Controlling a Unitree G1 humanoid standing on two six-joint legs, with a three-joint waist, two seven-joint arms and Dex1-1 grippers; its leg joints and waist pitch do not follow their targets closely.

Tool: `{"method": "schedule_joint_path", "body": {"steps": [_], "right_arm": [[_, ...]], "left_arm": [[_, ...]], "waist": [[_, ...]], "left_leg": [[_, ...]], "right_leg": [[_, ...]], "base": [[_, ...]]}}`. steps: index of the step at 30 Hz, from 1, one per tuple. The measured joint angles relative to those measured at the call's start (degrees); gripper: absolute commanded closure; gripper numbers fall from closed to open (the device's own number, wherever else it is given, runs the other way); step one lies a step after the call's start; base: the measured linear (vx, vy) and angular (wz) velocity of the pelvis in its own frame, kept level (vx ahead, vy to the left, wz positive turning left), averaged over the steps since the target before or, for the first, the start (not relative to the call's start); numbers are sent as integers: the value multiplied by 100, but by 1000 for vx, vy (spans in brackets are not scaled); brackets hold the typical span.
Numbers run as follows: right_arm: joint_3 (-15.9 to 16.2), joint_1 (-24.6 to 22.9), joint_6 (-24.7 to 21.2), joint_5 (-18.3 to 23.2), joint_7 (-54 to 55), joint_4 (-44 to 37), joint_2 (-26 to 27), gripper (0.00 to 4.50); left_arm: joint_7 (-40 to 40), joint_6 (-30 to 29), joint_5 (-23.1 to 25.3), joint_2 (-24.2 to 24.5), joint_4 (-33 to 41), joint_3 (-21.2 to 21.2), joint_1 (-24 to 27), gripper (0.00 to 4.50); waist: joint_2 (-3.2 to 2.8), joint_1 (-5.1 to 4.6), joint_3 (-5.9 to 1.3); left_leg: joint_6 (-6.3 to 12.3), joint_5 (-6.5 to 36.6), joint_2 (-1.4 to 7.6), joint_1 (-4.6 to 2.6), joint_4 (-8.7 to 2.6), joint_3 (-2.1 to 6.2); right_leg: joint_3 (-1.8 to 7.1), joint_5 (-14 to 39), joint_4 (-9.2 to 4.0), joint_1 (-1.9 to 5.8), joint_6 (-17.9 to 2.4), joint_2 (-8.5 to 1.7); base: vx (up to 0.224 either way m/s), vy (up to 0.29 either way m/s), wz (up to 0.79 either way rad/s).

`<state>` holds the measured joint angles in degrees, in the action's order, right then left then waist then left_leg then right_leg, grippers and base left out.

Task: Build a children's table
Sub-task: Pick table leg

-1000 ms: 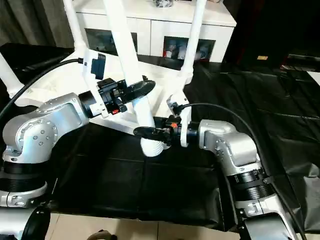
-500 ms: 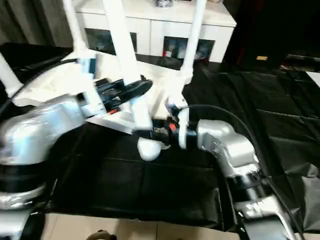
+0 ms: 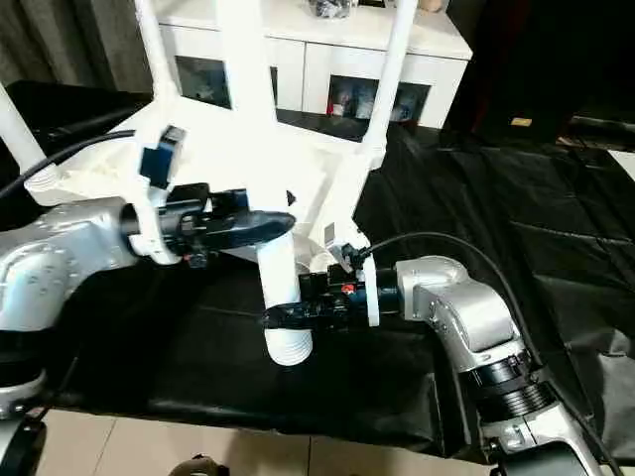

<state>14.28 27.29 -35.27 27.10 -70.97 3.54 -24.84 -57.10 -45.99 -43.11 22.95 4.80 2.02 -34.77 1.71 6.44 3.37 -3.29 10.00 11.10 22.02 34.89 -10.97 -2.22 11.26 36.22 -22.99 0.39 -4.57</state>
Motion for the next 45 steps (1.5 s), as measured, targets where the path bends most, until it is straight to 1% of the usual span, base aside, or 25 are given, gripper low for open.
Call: {"method": "schedule_joint_path", "body": {"steps": [1, 6, 7, 9, 10, 11, 13, 14, 15, 17, 18, 20, 22, 26, 29, 35, 45], "right_arm": [[-3, 0, 1, 0, 3, 4, -10, 264], [-43, 1, 229, -80, 88, 56, 7, 264], [-43, 2, 267, -83, 114, 87, 33, 229], [-47, 4, 293, -85, 203, 117, 103, 194], [-52, 12, 293, -100, 263, 128, 115, 194], [-88, 45, 296, -138, 389, 172, 154, 177], [-178, 113, 343, -237, 634, 233, 225, 177], [-235, 177, 421, -314, 825, 270, 279, 160], [-291, 222, 483, -342, 970, 302, 326, 160], [-382, 289, 601, -473, 1313, 358, 423, 145], [-437, 303, 598, -502, 1478, 391, 469, 145], [-588, 426, 569, -547, 1926, 565, 642, 145], [-661, 442, 549, -550, 2126, 605, 685, 145], [-734, 476, 535, -599, 2424, 829, 805, 145], [-745, 602, 535, -693, 2626, 1035, 977, 145], [-731, 684, 524, -692, 2674, 1068, 1038, 145], [-707, 831, 461, -699, 2598, 1279, 1043, 145]], "left_arm": [[14, 26, 21, -34, -16, 8, -1, 257], [125, 59, 1, -135, -82, -10, -58, 268], [136, 49, 1, -138, -83, -29, -58, 269], [226, 40, 11, -161, -86, -59, -58, 269], [288, 44, 20, -185, -95, -71, -58, 269], [407, 87, 75, -234, -120, -102, -59, 270], [599, 195, 195, -318, -169, -142, -76, 270], [763, 277, 303, -360, -193, -144, -85, 270], [885, 347, 413, -385, -232, -140, -103, 270], [1178, 511, 698, -409, -319, -113, -159, 270], [1421, 573, 874, -432, -357, -101, -197, 270], [2290, 595, 1350, -558, -575, -120, -429, 270], [2705, 551, 1521, -616, -580, -147, -487, 270], [3161, 281, 1534, -863, -559, -288, -487, 270], [3258, 204, 1424, -1040, -485, -377, -494, 270], [3316, 70, 1300, -1093, -448, -460, -595, 270], [3368, -142, 1276, -1114, -338, -560, -596, 270]], "waist": [[0, 0, 0], [0, -3, 0], [0, -4, 0], [0, -6, 0], [0, -6, 0], [0, -7, 0], [0, -9, 0], [0, -8, 0], [0, -7, 0], [0, -5, 0], [0, -3, 0], [1, -11, 0], [2, -15, -1], [4, -13, 0], [5, -12, 1], [5, -2, 1], [8, -4, 3]], "left_leg": [[0, 0, 0, 0, 0, 0], [-1, -1, 1, -1, 0, 0], [-1, -1, 1, -1, 0, 0], [-1, -1, 2, 0, 0, 0], [-1, -1, 2, 0, 0, 0], [-1, -1, 2, 1, 0, 0], [-2, -2, 1, 1, 0, 0], [-3, -2, 2, 0, 0, 1], [-3, -3, 2, 0, 0, 1], [-6, -4, 1, 1, -1, 3], [-6, -4, 1, 0, 1, 4], [-9, -7, 1, 3, 1, 5], [-9, -7, 1, 2, 0, 6], [-8, -7, 1, 6, 0, 5], [-6, -8, 1, 12, 0, 5], [-6, -8, 1, 11, 0, 5], [-6, -8, 2, 12, 0, 5]], "right_leg": [[0, 0, 0, 0, -1, 0], [0, -1, 0, -1, -1, 1], [-1, -1, 1, -1, -1, 2], [0, -1, 1, -2, -1, 2], [0, -1, 1, -2, -1, 2], [0, -1, 0, -2, -1, 2], [0, -3, 1, -2, -2, 2], [0, -4, 1, -2, -1, 2], [0, -5, 1, -2, 0, 2], [-1, -7, 0, -2, 3, 3], [-2, -7, 0, 0, 4, 3], [0, -14, -1, -2, 7, 3], [-1, -14, -2, -1, 8, 3], [-1, -13, -6, -4, 9, 4], [-2, -13, -6, -8, 9, 4], [-1, -13, -6, -7, 9, 4], [-2, -13, -8, -7, 10, 4]], "base": [[0, 0, 0], [0, 0, 0], [0, 0, 0], [0, 0, 0], [0, 0, 0], [0, 0, 0], [0, 0, 0], [0, 0, 0], [0, 0, 0], [0, 0, 0], [0, 0, 0], [0, 0, 0], [0, 0, 0], [0, 0, 0], [0, 0, 0], [0, 0, 0], [0, 0, 0]]}}
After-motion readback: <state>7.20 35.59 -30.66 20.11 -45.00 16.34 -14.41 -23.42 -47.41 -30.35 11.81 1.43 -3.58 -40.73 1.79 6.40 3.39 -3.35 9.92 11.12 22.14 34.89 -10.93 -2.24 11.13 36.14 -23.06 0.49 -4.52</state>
